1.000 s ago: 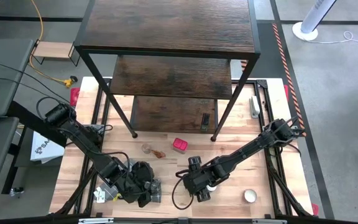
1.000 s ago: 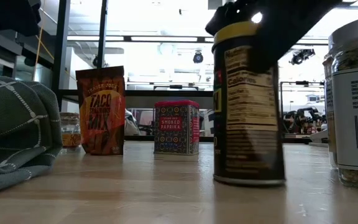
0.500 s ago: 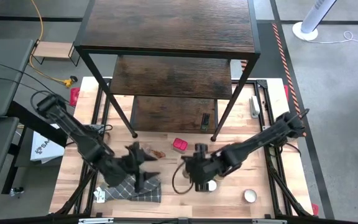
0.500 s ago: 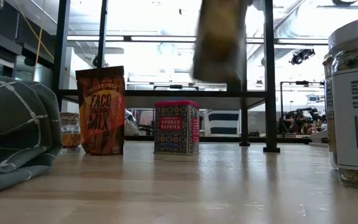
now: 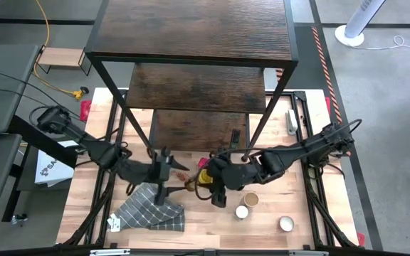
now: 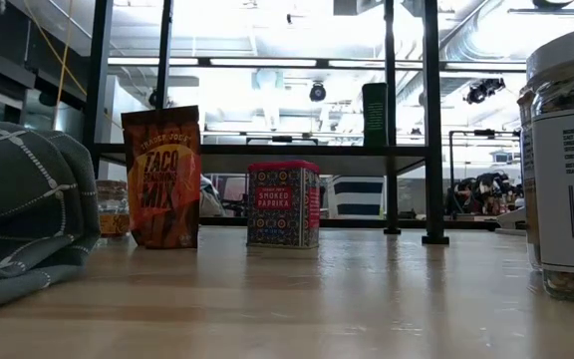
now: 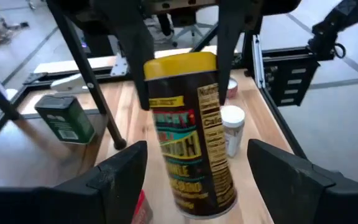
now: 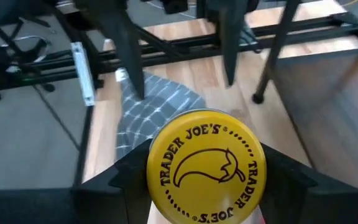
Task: Shelf spices
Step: Put the yellow seasoning bottle on the shelf
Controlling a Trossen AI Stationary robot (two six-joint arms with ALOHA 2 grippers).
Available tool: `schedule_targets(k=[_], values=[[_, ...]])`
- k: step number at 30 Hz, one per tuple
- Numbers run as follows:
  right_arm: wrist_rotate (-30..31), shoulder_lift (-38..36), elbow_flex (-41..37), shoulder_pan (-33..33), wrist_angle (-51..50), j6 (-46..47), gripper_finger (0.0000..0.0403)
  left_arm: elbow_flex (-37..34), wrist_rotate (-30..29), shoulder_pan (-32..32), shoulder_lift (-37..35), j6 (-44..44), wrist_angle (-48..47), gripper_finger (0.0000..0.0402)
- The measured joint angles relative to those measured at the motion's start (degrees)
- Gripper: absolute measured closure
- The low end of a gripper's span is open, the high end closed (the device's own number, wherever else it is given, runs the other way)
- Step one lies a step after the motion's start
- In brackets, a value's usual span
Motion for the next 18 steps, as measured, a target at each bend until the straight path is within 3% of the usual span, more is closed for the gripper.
schedule_targets(k=[10,18], values=[[0.09,0.06,0.84,-0.36,4.19,-4.00,0.0194,0.02,11.30,6.29,0.32,-6.22,-0.13,0.0126],[0.94,0.06,0.84,-0.57,5.49,-6.55,0.0194,0.02,16.42,6.60,3.09,-8.83,1.22,0.0126]])
